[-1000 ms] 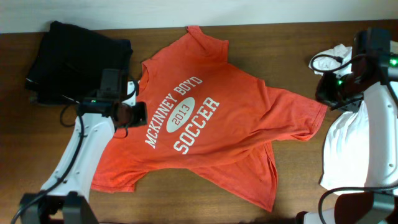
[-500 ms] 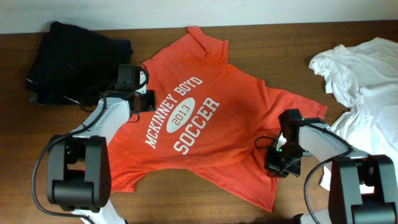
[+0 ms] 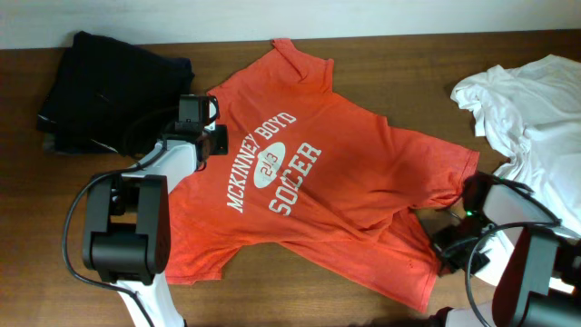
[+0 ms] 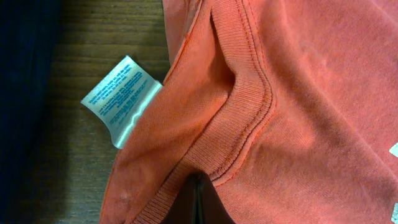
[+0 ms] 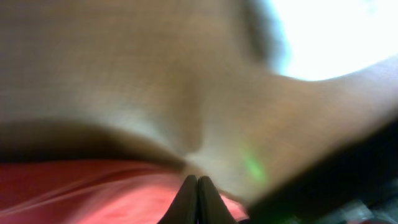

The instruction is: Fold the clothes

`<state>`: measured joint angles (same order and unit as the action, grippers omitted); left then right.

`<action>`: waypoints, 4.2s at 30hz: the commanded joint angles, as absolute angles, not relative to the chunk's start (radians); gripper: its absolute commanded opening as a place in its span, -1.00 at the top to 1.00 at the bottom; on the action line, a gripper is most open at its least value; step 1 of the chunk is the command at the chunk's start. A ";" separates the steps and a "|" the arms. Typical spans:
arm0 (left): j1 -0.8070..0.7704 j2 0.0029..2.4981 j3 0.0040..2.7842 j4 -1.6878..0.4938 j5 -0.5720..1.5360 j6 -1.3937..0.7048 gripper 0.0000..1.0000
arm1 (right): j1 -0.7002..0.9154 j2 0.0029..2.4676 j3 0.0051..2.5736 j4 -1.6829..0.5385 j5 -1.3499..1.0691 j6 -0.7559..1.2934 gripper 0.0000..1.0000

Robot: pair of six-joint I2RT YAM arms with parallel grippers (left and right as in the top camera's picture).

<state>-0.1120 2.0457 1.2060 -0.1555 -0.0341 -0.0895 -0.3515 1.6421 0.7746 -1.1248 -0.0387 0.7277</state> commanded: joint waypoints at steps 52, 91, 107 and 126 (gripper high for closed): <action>-0.205 2.332 1.849 -0.342 0.192 -0.096 0.99 | -0.093 1.628 1.273 -0.809 0.112 0.266 0.91; -0.129 1.729 2.638 -1.688 -0.134 -0.287 0.99 | -0.196 1.805 2.237 -1.674 -0.277 0.219 0.07; -0.200 1.700 1.789 -1.360 -0.109 -0.434 0.98 | 0.031 1.085 0.575 -1.055 -0.112 1.005 -0.23; -0.200 1.700 1.625 -1.222 -0.113 -0.459 0.81 | -0.005 1.359 0.480 -0.882 -0.065 1.123 0.42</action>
